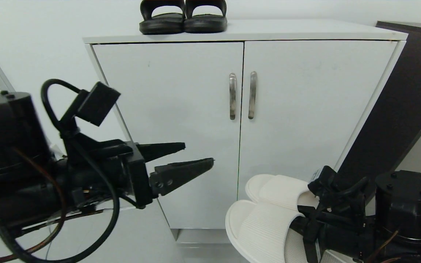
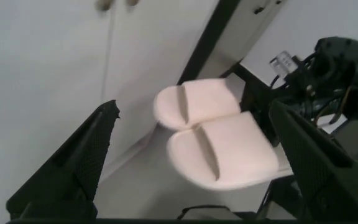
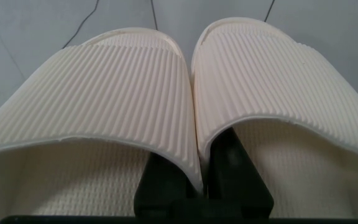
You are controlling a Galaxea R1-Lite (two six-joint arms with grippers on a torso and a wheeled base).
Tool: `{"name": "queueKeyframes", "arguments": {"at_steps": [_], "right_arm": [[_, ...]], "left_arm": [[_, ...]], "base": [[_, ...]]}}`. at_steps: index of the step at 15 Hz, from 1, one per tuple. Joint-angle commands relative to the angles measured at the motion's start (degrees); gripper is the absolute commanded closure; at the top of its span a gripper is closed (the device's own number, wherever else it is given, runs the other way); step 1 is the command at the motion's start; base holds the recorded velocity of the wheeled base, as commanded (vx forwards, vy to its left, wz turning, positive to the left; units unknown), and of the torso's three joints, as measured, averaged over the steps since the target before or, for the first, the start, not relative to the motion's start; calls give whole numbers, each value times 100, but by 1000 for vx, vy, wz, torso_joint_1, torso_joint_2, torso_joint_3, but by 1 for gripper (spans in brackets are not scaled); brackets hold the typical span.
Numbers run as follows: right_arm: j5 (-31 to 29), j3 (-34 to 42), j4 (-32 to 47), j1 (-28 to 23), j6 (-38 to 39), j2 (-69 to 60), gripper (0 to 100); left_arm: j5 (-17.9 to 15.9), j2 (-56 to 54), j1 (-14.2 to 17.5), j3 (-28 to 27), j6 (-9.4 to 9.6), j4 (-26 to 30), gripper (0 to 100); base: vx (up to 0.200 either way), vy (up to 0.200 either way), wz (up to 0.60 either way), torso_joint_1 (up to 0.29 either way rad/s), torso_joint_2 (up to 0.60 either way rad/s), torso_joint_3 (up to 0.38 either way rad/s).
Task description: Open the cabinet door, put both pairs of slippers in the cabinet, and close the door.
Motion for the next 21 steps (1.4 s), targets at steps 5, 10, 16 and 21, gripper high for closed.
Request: {"name": "queueKeyframes", "arguments": {"at_steps": [5, 10, 16, 21], "right_arm": [[2, 3, 0, 16, 2, 7, 100], [2, 20, 0, 25, 11, -36, 100], [2, 12, 0, 16, 125, 78, 100], [2, 3, 0, 7, 125, 95, 100]], "left_arm": [[-284, 1293, -494, -1431, -88, -56, 0], [-785, 2181, -512, -2934, -536, 14, 0], [-407, 2444, -512, -3795, -791, 595, 0], [32, 2532, -459, -3918, -782, 647, 0]], "base": [[0, 0, 0, 0, 0, 0], [0, 0, 0, 0, 0, 0], [0, 0, 0, 0, 0, 0], [0, 0, 0, 0, 0, 0]]}}
